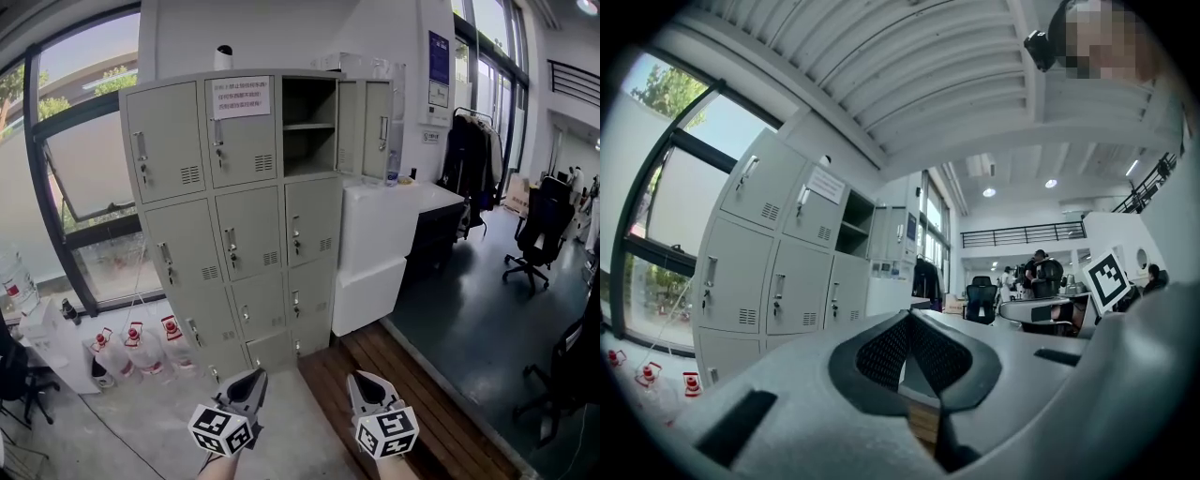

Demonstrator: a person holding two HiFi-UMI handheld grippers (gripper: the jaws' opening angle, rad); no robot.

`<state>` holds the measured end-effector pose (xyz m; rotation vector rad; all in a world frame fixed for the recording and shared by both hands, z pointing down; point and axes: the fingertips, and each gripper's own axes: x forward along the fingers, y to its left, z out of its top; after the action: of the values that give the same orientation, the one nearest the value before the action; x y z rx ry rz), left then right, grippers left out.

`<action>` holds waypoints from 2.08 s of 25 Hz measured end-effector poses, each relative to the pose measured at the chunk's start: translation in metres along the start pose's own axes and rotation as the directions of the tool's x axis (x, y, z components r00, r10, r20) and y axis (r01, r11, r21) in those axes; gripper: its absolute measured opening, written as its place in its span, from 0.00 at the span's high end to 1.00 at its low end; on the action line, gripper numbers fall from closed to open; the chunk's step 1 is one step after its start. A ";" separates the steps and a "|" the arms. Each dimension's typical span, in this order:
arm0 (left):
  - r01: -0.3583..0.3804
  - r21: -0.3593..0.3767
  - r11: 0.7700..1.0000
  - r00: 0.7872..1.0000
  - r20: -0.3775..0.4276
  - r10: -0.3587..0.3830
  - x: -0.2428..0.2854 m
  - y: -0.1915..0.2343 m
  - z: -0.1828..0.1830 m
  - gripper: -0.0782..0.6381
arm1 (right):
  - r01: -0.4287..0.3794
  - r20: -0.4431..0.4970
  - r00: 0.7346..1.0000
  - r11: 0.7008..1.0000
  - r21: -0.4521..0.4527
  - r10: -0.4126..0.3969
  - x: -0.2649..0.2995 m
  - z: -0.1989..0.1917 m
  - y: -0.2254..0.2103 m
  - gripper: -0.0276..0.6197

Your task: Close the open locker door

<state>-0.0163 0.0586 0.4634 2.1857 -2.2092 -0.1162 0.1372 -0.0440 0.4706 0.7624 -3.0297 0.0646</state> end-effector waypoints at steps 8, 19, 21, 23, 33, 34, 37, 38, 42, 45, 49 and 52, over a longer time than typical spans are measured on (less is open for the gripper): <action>0.045 -0.004 0.999 0.999 0.010 -0.045 0.076 0.050 -0.005 0.88 | 0.048 -0.008 0.999 0.999 -0.012 -0.048 0.068 -0.004 -0.040 0.94; 0.144 0.008 0.990 0.990 0.010 -0.144 0.218 0.218 0.021 0.88 | 0.169 0.000 0.986 0.986 0.001 -0.169 0.262 0.018 -0.078 0.94; 0.155 0.007 0.988 0.988 0.007 -0.155 0.239 0.244 0.023 0.88 | 0.187 0.008 0.982 0.982 0.000 -0.187 0.293 0.025 -0.085 0.94; 0.163 0.005 0.987 0.987 0.002 -0.163 0.257 0.266 0.024 0.88 | 0.201 0.014 0.980 0.980 0.001 -0.201 0.319 0.030 -0.093 0.94; 0.148 -0.008 0.989 0.989 -0.006 -0.148 0.328 0.309 0.021 0.88 | 0.187 0.017 0.982 0.982 -0.003 -0.187 0.399 0.035 -0.141 0.94; 0.139 -0.009 0.990 0.990 -0.003 -0.139 0.335 0.310 0.022 0.88 | 0.174 0.015 0.985 0.985 -0.008 -0.174 0.404 0.035 -0.147 0.94; 0.118 -0.022 0.993 0.993 0.010 -0.118 0.354 0.304 0.025 0.88 | 0.140 0.000 0.990 0.990 -0.024 -0.140 0.415 0.036 -0.166 0.94; 0.116 -0.024 0.993 0.993 0.014 -0.116 0.361 0.300 0.026 0.88 | 0.133 -0.001 0.991 0.991 -0.032 -0.133 0.417 0.037 -0.174 0.94; 0.118 -0.024 0.993 0.993 0.019 -0.118 0.385 0.284 0.026 0.88 | 0.132 0.011 0.991 0.990 -0.046 -0.131 0.420 0.048 -0.205 0.94; 0.118 -0.020 0.993 0.993 0.010 -0.118 0.394 0.276 0.023 0.88 | 0.146 0.030 0.989 0.987 -0.070 -0.144 0.421 0.065 -0.230 0.94; 0.106 -0.012 0.994 0.994 0.002 -0.106 0.399 0.273 0.022 0.88 | 0.112 0.077 0.991 0.990 -0.087 -0.106 0.426 0.106 -0.264 0.94; 0.093 -0.008 0.996 0.996 0.002 -0.093 0.401 0.272 0.023 0.88 | 0.122 0.121 0.987 0.987 -0.105 -0.109 0.429 0.147 -0.300 0.92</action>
<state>-0.2940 -0.3387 0.4492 2.2848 -2.1044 -0.1287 -0.0994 -0.5167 0.3463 0.9616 -3.0548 -0.1543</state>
